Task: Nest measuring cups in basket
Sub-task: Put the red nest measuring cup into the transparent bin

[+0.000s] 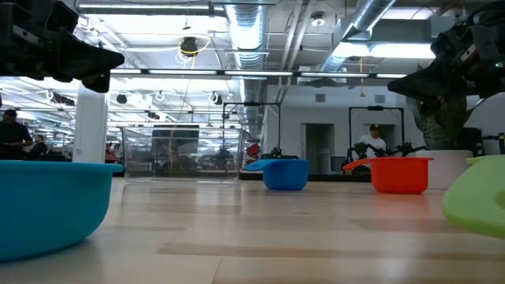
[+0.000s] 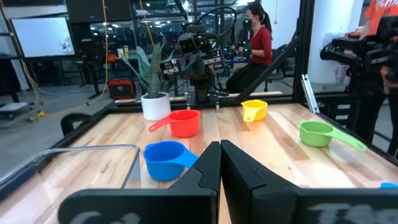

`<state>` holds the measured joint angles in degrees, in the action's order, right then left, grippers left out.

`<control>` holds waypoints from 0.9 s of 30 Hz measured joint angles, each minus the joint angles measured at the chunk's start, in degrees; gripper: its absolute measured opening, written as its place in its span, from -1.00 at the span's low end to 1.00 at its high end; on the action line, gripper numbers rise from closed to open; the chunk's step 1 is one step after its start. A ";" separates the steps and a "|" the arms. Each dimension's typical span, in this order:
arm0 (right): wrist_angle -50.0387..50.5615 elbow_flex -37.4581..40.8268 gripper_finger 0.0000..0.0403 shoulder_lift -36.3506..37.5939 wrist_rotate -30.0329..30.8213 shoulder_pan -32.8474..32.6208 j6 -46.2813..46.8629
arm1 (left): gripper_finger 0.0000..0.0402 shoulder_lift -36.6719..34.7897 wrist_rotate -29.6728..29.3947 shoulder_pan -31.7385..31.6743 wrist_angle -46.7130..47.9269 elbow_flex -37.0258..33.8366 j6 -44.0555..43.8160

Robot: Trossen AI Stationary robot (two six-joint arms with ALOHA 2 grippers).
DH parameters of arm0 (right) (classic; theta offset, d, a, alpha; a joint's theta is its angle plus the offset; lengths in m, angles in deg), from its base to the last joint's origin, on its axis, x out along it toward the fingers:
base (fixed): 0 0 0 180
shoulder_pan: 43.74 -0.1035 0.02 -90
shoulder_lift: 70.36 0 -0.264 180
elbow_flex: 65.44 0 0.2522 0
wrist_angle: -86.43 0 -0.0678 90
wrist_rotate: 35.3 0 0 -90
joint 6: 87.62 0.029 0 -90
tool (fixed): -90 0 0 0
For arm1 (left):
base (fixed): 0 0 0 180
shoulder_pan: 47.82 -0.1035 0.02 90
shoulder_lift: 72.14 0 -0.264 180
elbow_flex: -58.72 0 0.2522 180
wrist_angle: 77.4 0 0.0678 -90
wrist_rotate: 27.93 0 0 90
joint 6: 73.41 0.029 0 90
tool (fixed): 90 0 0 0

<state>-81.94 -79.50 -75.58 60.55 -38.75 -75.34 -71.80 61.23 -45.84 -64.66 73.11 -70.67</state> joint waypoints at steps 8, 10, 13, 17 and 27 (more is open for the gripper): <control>-0.94 0.00 -0.87 -0.02 0.00 0.24 2.90 | -1.00 0.00 0.37 0.02 0.00 -0.01 -10.13; -1.89 0.00 -0.87 -0.02 -0.10 0.01 3.32 | -1.00 0.01 0.03 0.04 0.00 0.01 -14.13; -2.51 0.00 -0.87 -0.01 -0.12 -0.28 4.60 | -1.00 0.02 -2.37 0.02 -0.46 0.01 -19.76; -2.83 0.00 -0.87 -0.02 0.04 -0.39 4.41 | -1.00 0.02 -5.17 0.02 -1.13 -0.01 -24.74; -2.68 0.00 -0.87 -0.02 0.04 -0.39 4.40 | -1.00 0.04 -18.05 0.00 -14.95 -0.01 -37.33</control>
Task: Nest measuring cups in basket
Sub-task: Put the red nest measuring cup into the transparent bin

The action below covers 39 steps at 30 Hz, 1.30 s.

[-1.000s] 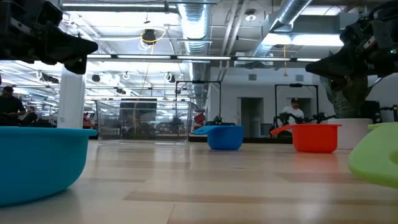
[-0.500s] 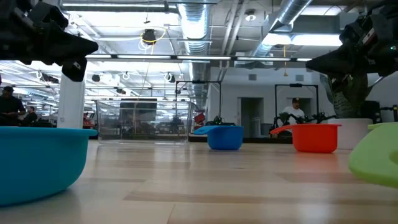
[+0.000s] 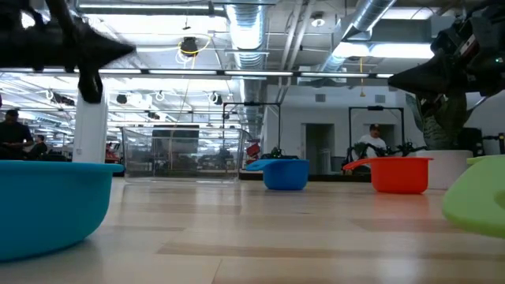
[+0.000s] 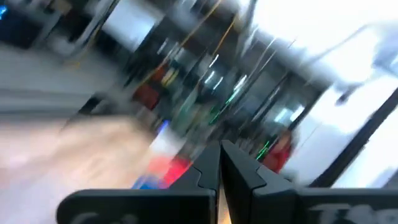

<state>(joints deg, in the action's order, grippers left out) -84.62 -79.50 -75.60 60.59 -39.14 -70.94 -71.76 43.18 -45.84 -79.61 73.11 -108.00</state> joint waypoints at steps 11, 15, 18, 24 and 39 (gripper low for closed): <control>-1.88 -0.12 -0.87 0.02 0.28 0.05 4.32 | -1.00 21.36 0.98 0.02 -14.75 22.12 21.60; -2.03 -1.00 -0.87 -0.01 0.39 0.09 3.88 | -1.00 36.88 -2.83 0.02 -5.34 37.32 28.21; -3.51 -1.29 -0.87 0.04 0.39 0.09 3.88 | -1.00 47.05 -4.60 -0.05 5.77 48.38 31.94; -4.64 -1.30 -0.87 0.02 0.31 0.09 6.95 | -1.00 65.47 -2.43 -0.35 16.76 65.32 35.07; -33.42 -1.55 -0.93 0.07 -6.88 -0.52 6.85 | -1.00 97.13 14.05 -3.31 17.96 83.71 32.99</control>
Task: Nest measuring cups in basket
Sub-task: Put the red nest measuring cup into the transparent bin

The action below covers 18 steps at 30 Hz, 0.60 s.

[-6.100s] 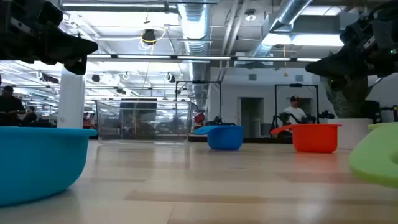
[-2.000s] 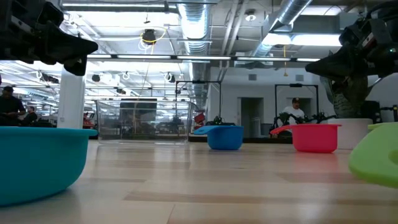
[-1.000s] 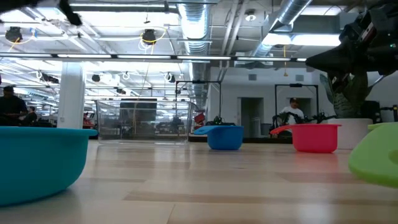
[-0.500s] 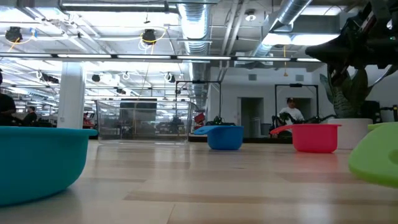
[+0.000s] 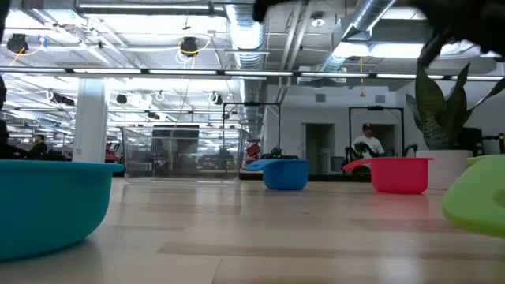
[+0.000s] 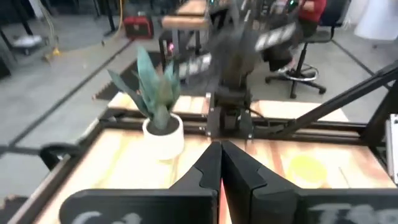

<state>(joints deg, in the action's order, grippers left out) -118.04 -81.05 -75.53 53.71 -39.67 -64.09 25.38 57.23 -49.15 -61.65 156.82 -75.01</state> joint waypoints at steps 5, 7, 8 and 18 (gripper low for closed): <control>-8.28 -3.81 -0.92 0.00 -5.14 -0.42 -2.08 | -1.00 11.49 0.12 0.22 0.59 9.01 -0.23; -5.58 -7.73 -0.92 -0.08 -5.23 -1.31 -5.14 | -1.00 15.75 1.02 0.50 3.62 14.94 2.93; -2.92 -10.19 -0.92 -0.29 -5.25 -1.87 -6.94 | -1.00 18.04 1.18 0.63 5.81 18.53 5.00; 36.66 -31.69 -0.91 -6.08 -3.20 -4.96 -15.10 | -1.00 39.12 1.56 0.05 32.68 50.92 15.42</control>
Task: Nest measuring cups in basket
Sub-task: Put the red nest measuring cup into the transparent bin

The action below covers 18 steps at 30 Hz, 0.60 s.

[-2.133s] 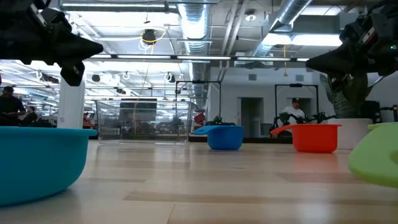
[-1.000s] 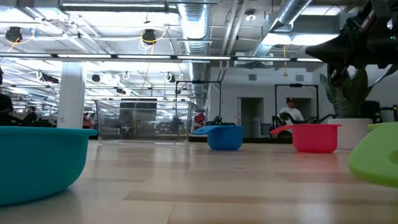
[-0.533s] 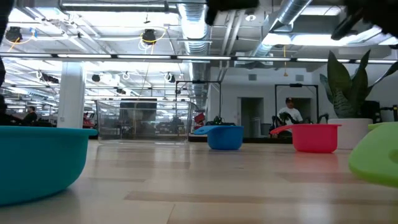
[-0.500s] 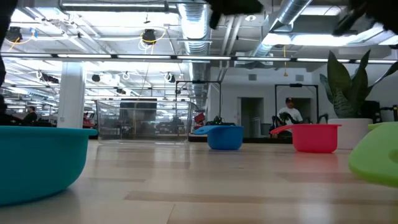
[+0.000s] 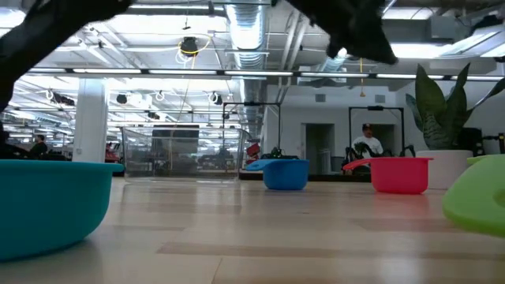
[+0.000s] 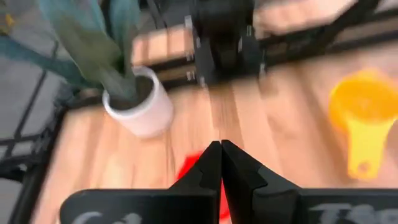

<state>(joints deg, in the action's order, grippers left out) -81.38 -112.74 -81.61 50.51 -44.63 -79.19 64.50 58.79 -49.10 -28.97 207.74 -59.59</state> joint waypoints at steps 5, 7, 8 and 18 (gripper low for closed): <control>2.19 -2.39 -0.91 -2.82 -0.75 0.00 -0.64 | -0.94 2.20 1.55 -0.45 0.23 -2.93 0.36; 2.45 -3.11 -0.92 -2.91 -1.64 -0.02 -1.42 | -0.87 2.21 2.05 -0.60 1.77 -2.86 0.05; 2.47 -3.68 -0.92 -2.91 -1.77 -0.02 -1.94 | -0.82 2.21 2.89 -0.70 1.69 -2.84 0.19; 2.03 -7.81 -0.87 -2.93 -5.10 -0.02 -2.87 | -0.28 2.18 4.32 -1.24 -0.74 -4.32 5.30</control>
<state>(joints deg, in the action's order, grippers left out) -79.35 -120.55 -84.54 45.41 -44.65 -82.06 66.68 63.11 -50.34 -29.71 203.42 -54.29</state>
